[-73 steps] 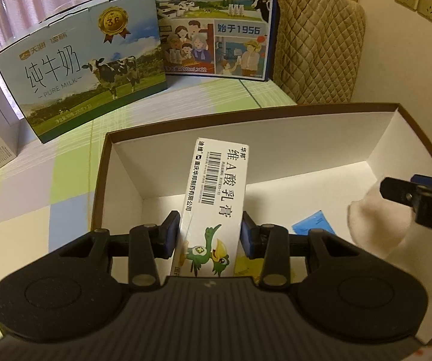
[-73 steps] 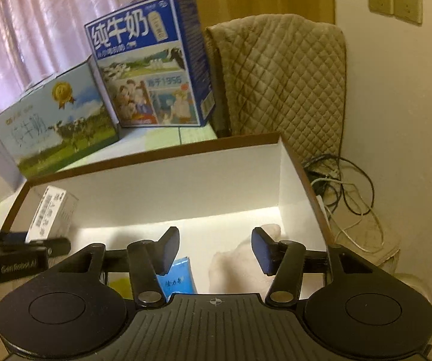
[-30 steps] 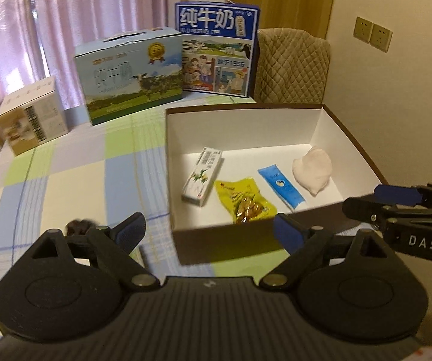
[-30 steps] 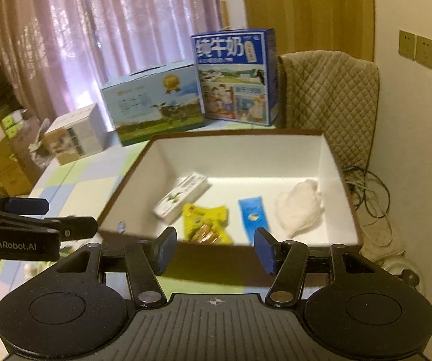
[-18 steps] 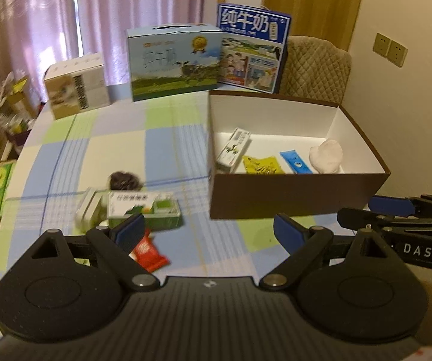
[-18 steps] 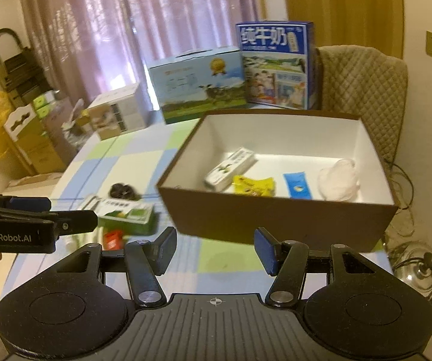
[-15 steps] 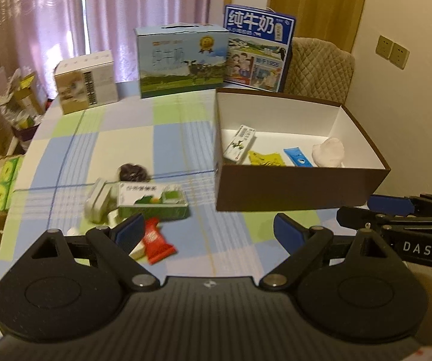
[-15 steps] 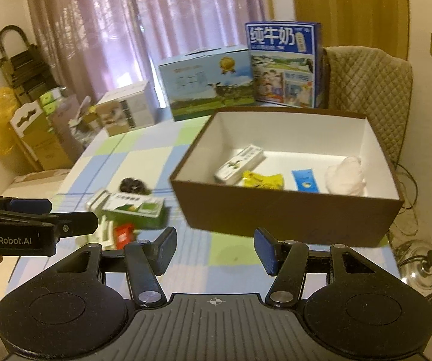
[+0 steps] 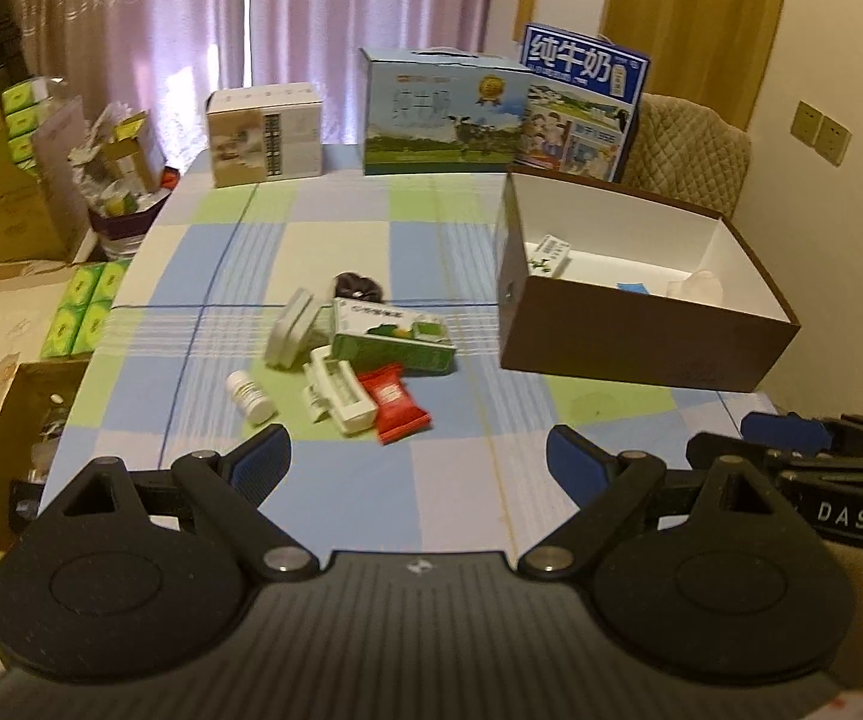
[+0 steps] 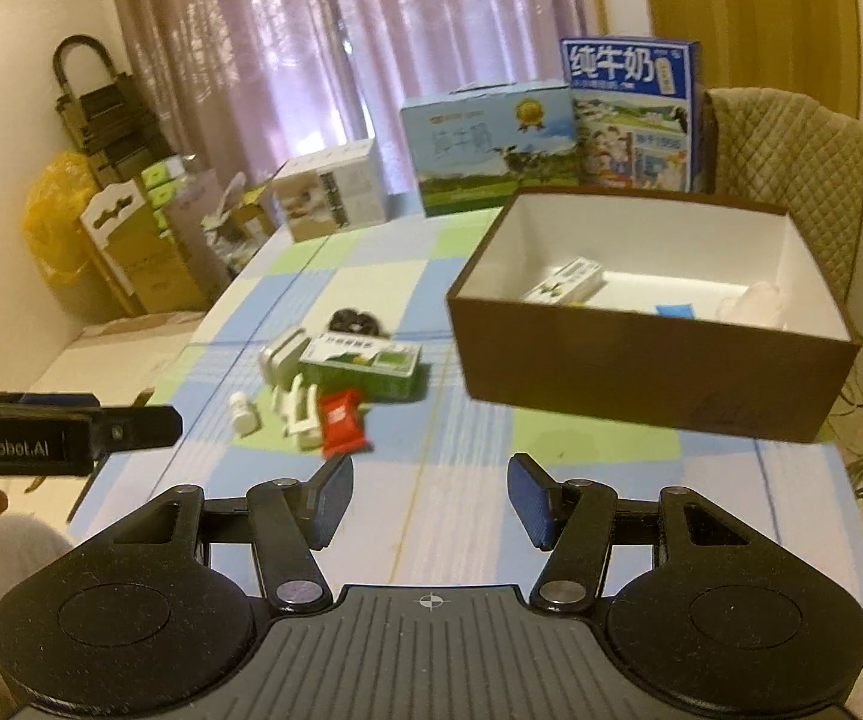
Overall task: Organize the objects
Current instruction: 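Move both tools back toward the remaining items on the table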
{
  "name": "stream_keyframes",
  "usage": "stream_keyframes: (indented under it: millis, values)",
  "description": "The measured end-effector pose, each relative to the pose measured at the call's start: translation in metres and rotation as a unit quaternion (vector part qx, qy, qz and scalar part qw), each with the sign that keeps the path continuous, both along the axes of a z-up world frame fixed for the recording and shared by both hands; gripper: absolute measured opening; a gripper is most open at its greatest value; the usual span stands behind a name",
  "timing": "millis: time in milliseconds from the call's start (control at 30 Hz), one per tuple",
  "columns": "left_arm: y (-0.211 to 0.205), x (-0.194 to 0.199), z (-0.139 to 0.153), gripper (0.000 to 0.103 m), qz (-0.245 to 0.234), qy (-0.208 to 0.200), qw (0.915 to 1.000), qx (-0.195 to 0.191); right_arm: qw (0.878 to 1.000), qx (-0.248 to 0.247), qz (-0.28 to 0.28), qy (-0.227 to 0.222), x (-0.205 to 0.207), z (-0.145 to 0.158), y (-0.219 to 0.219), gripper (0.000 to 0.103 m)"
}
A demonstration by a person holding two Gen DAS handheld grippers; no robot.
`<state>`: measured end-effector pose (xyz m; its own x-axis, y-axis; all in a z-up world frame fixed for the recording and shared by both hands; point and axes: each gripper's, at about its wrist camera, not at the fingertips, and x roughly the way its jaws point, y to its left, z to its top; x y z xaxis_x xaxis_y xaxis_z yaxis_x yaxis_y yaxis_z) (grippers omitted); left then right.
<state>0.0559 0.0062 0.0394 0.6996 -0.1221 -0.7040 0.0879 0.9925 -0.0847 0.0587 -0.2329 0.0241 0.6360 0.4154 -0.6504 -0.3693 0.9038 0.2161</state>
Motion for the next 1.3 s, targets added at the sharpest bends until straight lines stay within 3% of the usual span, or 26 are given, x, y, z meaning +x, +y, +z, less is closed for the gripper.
stream_keyframes:
  millis: [267, 667, 933, 1300]
  values:
    - [0.022, -0.016, -0.003, 0.090, 0.021, -0.001, 0.9998, 0.008, 1.000, -0.001, 0.011, 0.006, -0.011, -0.011, 0.014, 0.054]
    - [0.045, -0.011, -0.031, 0.085, 0.023, 0.017, 0.9996, -0.004, 1.000, -0.008, 0.000, 0.024, -0.011, -0.031, 0.026, 0.054]
    - [0.064, 0.014, -0.053, 0.076, 0.053, 0.032, 0.9980, -0.014, 0.999, -0.035, 0.029, 0.022, 0.012, -0.053, 0.049, 0.054]
    - [0.088, 0.071, -0.091, 0.066, 0.096, 0.060, 0.9936, -0.002, 0.997, -0.026, 0.057, 0.040, 0.078, -0.096, 0.092, 0.054]
